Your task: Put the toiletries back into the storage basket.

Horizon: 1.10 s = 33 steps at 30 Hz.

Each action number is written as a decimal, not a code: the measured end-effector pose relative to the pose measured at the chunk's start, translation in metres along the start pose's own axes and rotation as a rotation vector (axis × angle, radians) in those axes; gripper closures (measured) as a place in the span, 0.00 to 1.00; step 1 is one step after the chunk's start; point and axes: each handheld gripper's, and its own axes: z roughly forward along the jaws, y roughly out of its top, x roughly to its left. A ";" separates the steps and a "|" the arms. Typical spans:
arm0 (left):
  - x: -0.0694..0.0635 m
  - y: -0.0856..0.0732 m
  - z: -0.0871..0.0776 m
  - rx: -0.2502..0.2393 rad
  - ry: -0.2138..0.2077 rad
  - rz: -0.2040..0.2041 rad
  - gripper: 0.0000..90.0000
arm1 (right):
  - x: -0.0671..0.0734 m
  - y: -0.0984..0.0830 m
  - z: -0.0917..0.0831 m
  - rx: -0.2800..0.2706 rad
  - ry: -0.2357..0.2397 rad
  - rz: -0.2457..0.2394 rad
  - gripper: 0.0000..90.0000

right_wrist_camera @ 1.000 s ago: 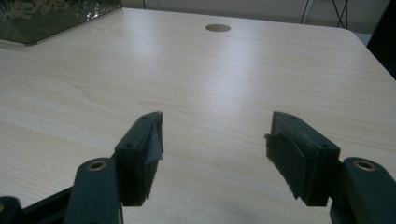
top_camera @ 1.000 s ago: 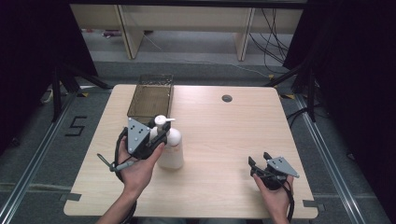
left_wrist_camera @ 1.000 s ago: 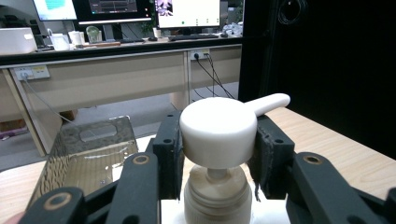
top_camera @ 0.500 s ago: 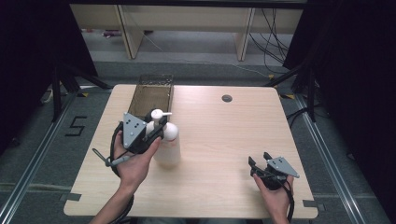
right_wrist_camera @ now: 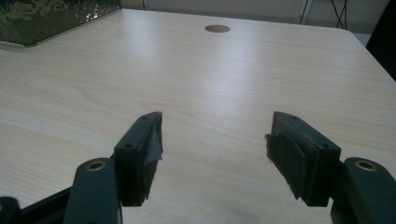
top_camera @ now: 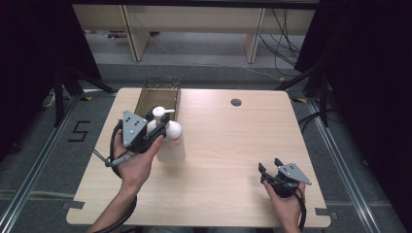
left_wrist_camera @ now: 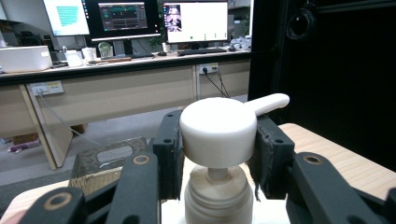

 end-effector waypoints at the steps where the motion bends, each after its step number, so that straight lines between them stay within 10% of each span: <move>1: 0.001 0.001 0.000 -0.001 0.003 0.004 0.66 | 0.000 0.000 0.000 0.001 0.000 0.002 0.40; 33: 0.032 0.012 0.009 -0.010 0.074 -0.001 0.66 | 0.001 0.000 0.000 0.010 0.003 0.013 0.39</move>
